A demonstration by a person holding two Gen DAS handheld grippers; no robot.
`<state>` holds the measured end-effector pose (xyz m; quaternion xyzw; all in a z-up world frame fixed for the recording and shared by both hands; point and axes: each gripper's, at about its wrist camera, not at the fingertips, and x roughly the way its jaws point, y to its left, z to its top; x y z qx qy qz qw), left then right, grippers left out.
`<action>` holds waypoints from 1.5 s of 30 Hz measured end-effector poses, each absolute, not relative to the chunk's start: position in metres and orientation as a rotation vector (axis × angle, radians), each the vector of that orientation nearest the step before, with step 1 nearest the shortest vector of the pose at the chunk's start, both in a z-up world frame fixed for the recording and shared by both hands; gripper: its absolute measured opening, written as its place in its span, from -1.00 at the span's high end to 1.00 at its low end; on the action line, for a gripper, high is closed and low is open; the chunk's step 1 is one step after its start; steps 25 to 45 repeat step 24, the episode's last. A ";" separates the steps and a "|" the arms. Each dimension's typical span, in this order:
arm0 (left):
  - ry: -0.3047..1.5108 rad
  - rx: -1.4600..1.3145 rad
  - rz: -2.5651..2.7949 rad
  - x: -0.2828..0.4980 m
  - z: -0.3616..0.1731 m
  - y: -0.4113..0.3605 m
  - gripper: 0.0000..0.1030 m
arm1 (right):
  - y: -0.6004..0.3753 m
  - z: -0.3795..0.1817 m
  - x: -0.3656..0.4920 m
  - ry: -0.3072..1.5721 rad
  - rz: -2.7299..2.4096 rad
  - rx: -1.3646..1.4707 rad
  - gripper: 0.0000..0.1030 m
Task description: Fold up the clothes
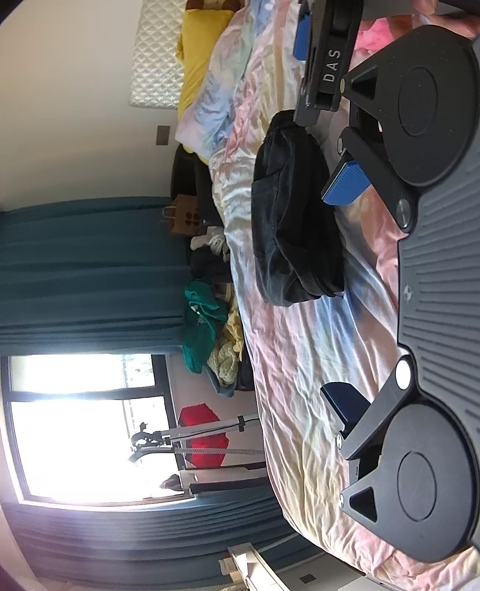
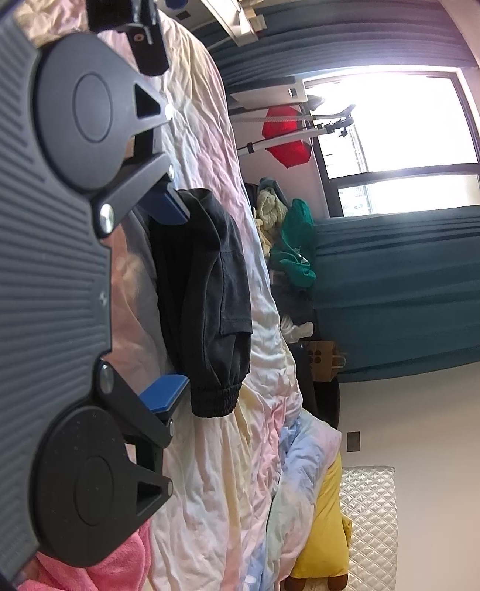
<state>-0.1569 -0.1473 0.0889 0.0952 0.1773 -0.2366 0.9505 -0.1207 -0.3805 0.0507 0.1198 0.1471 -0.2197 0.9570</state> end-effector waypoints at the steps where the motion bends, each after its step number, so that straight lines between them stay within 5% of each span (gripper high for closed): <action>1: 0.361 0.190 -0.478 -0.157 0.089 -0.147 -1.00 | -0.380 0.051 -0.121 0.299 -0.447 0.242 -0.75; 45: 0.362 0.186 -0.470 -0.158 0.089 -0.145 -1.00 | -0.384 0.052 -0.118 0.301 -0.469 0.229 -0.75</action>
